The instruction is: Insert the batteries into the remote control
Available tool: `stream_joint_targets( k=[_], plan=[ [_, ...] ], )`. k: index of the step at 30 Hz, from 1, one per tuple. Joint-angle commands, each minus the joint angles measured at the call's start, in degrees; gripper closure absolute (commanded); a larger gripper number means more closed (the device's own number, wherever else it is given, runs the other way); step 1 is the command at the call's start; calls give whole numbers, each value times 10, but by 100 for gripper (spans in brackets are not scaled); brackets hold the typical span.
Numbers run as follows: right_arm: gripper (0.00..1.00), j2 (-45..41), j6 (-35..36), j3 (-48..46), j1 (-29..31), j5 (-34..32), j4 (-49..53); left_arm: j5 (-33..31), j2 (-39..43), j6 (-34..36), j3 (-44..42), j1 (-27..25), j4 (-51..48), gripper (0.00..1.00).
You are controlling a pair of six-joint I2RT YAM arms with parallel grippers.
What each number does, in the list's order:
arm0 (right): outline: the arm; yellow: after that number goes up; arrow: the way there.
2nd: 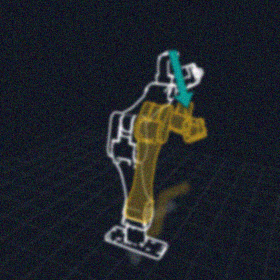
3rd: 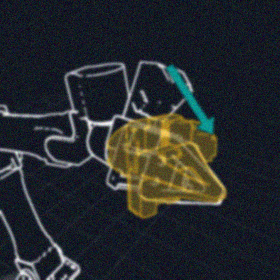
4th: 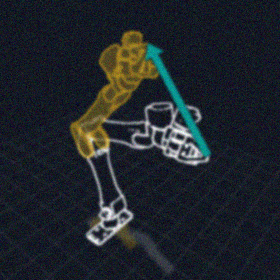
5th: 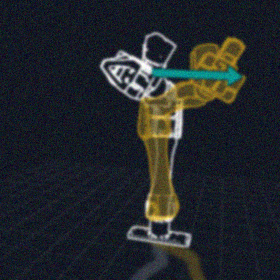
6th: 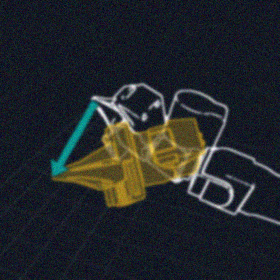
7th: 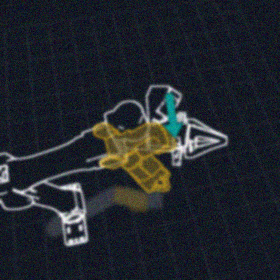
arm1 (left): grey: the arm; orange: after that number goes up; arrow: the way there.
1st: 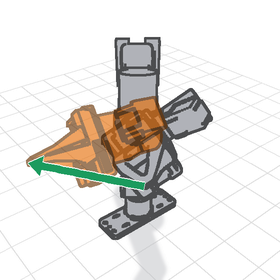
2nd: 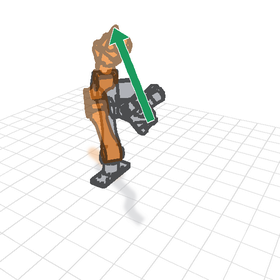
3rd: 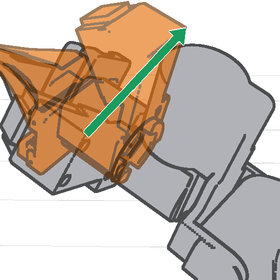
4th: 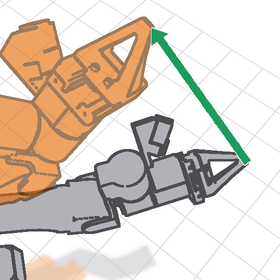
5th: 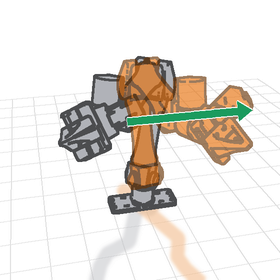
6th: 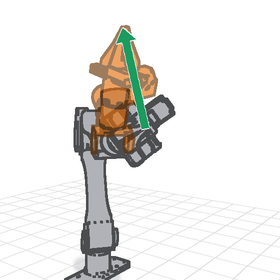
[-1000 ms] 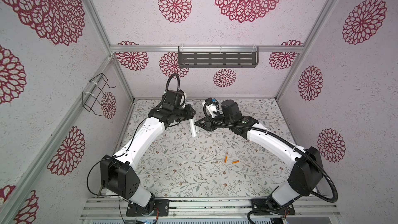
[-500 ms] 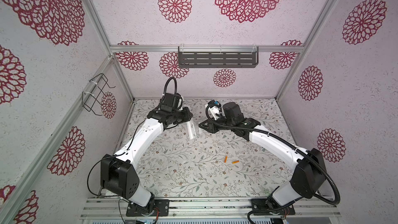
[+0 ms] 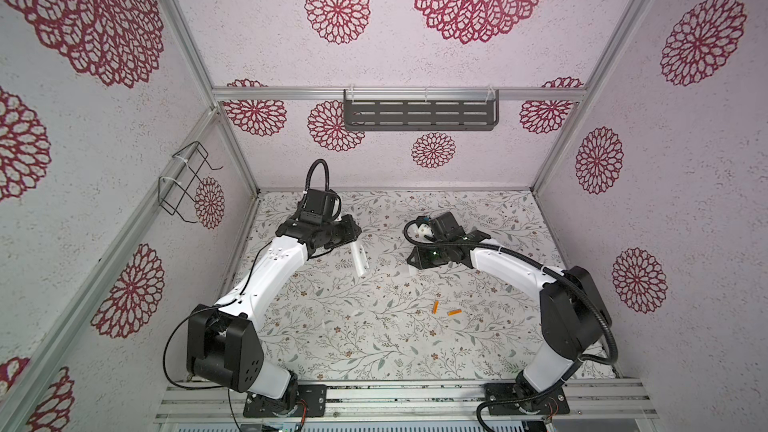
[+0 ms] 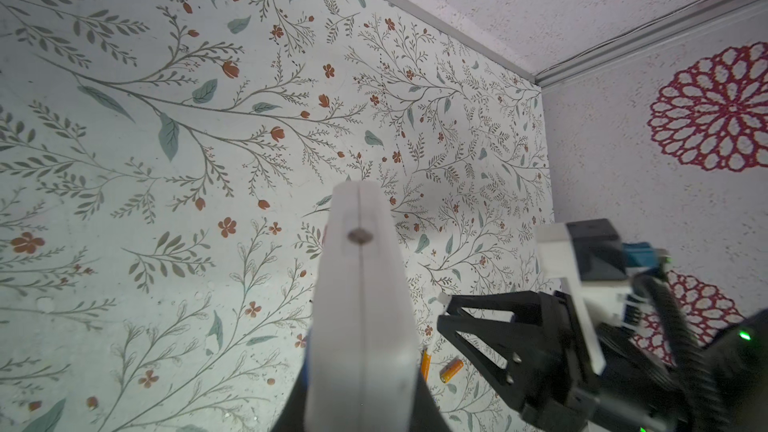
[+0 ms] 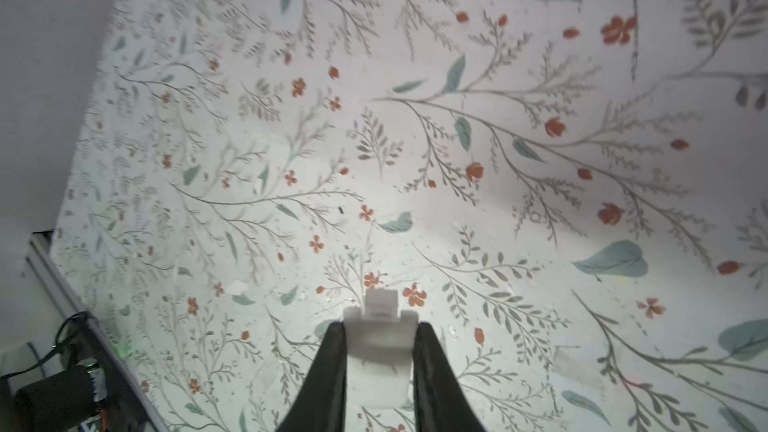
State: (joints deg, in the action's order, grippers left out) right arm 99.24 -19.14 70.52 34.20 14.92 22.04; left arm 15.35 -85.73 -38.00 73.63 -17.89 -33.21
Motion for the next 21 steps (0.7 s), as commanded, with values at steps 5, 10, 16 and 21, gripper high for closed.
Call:
stream_joint_targets(
  k=[5,10,16,21],
  plan=[
    [74,25,8,2,-2,-65,37,4,26,1,-4,7,18,100],
    [74,51,16,12,-2,-86,58,6,30,8,-2,16,11,100],
    [73,78,0,16,-2,-85,56,9,37,17,-2,30,6,100],
    [72,94,-4,23,-1,-89,60,17,40,21,-1,42,7,100]
  ],
)
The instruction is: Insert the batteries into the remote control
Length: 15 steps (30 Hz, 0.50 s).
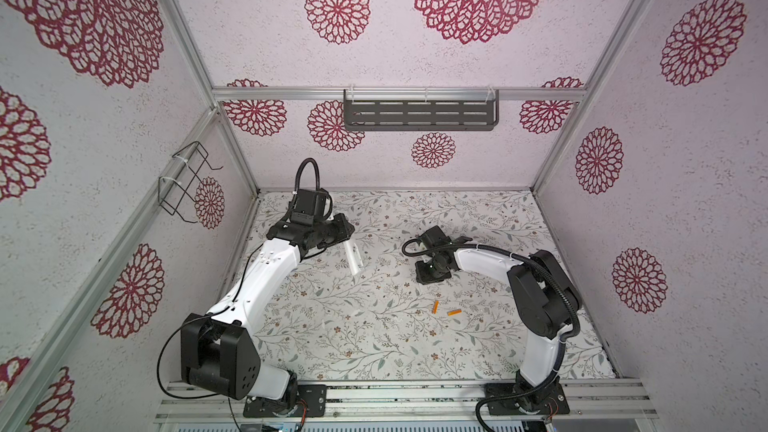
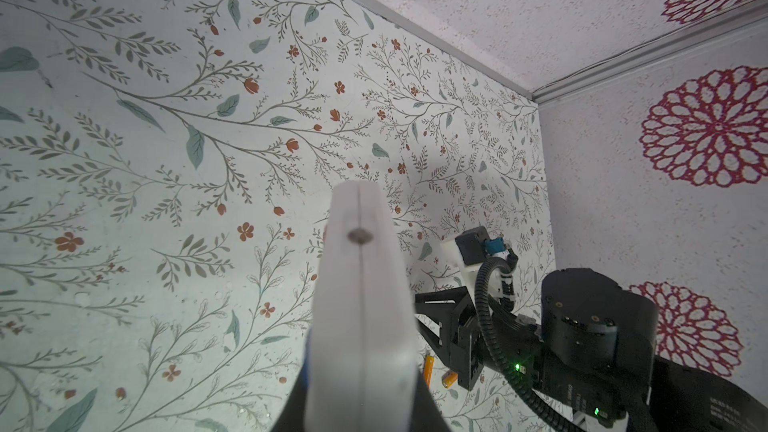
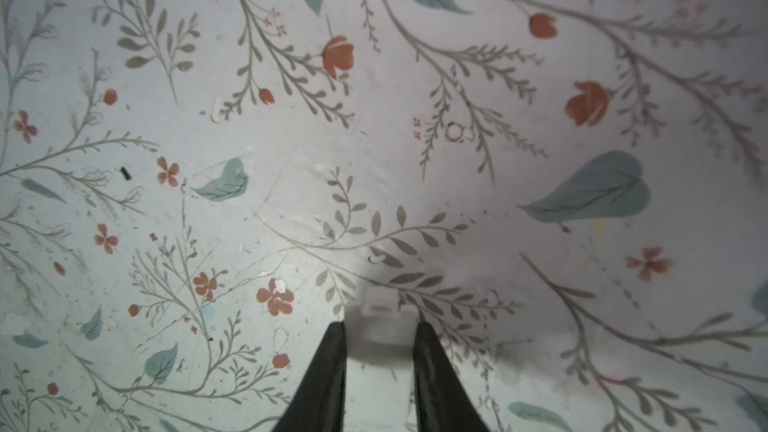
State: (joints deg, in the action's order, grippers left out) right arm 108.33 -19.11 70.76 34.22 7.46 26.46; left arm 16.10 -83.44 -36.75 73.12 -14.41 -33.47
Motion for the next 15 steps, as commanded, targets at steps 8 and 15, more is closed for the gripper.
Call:
stream_joint_targets(
  k=[8,15],
  plan=[
    [48,-5,-9,28,-1,-21,20,17,18,9,5,10,13,100],
    [44,-51,-15,35,1,-29,46,28,12,6,11,10,19,100]
  ],
)
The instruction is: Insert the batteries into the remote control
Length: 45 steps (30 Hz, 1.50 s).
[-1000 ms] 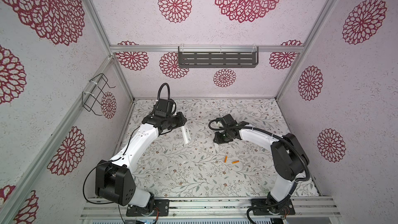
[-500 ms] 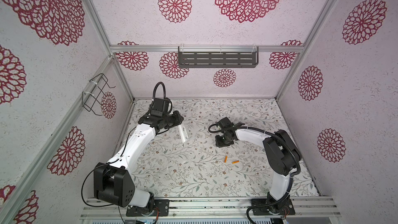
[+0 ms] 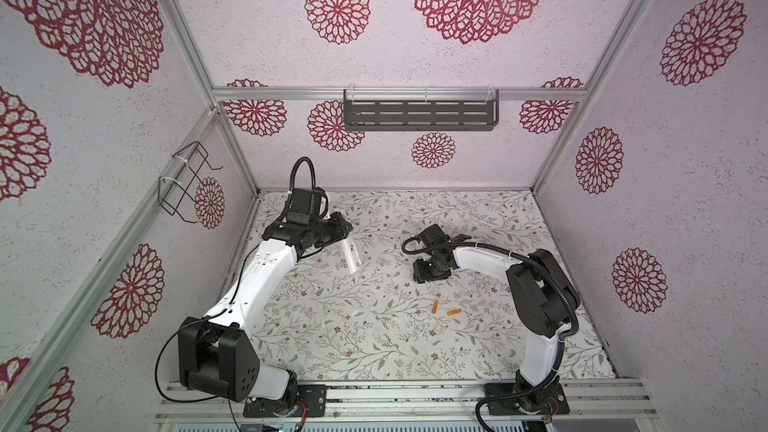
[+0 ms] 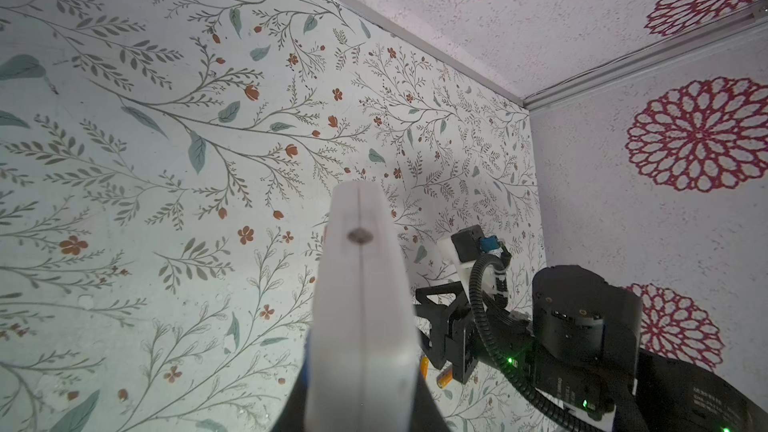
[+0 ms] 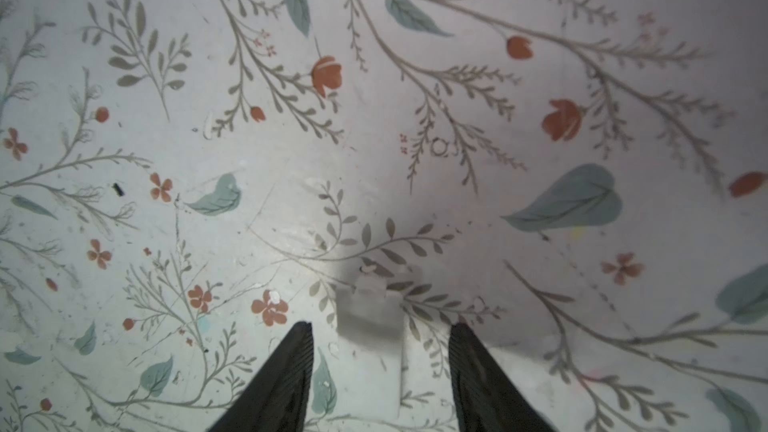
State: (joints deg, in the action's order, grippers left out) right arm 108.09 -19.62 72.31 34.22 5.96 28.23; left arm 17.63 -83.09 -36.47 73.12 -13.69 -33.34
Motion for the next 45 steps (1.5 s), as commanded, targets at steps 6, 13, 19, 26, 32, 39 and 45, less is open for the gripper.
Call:
stream_joint_targets(
  k=[6,13,19,26,32,39,45],
  plan=[
    [44,-132,-42,-50,2,14,45,29,7,-3,1,3,29,100],
    [45,-215,-81,-145,3,27,54,45,8,-17,-23,-7,57,100],
    [45,-214,-83,-151,8,15,64,49,5,-28,-35,-23,79,100],
    [48,-177,-82,-157,20,17,49,54,9,-32,-44,-29,90,100],
    [51,-146,-77,-156,26,19,38,54,19,-31,-54,-30,92,100],
    [53,-122,-79,-156,28,15,25,53,27,-30,-59,-30,89,100],
    [61,-107,-76,-155,29,12,22,55,23,-29,-57,-29,91,100]
  ],
)
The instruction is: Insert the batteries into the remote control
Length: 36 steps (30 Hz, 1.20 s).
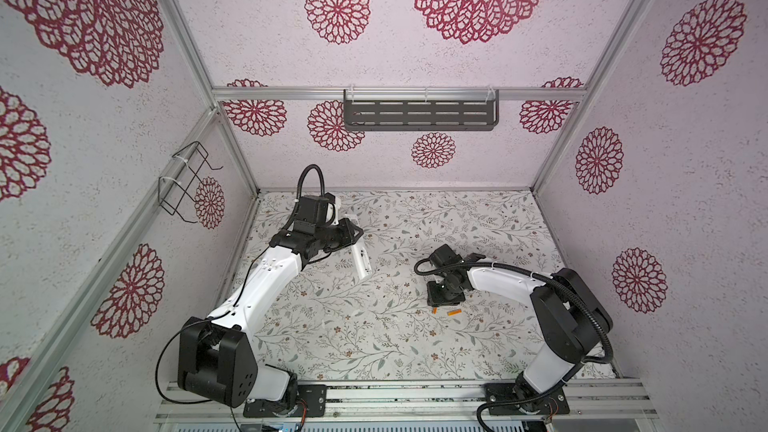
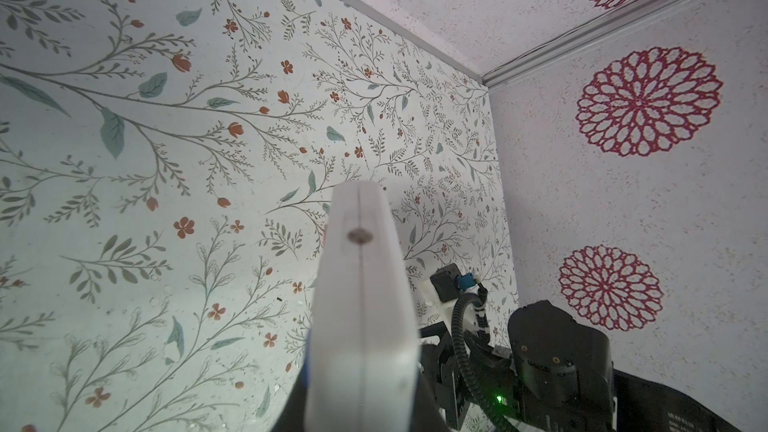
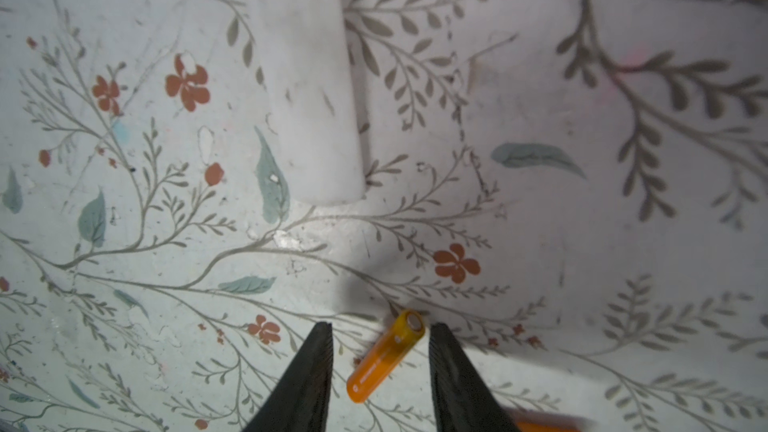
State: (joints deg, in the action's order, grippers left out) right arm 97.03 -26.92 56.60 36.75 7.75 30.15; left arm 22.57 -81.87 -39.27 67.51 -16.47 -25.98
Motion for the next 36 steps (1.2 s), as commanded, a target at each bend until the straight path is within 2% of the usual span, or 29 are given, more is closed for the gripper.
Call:
stream_joint_targets(
  k=[1,10,22,32,36],
  plan=[
    [62,6,0,2,4,-7,3,6,10,-2,-1,-2,18,100],
    [79,16,12,4,10,-14,10,9,4,-2,1,-2,20,100],
    [94,27,27,23,15,-10,14,14,-18,-2,19,-1,22,100],
    [97,20,61,34,27,-11,40,26,-11,1,24,-4,-5,100],
    [94,21,73,42,32,-14,71,27,-3,4,8,-4,-21,100]
  ],
)
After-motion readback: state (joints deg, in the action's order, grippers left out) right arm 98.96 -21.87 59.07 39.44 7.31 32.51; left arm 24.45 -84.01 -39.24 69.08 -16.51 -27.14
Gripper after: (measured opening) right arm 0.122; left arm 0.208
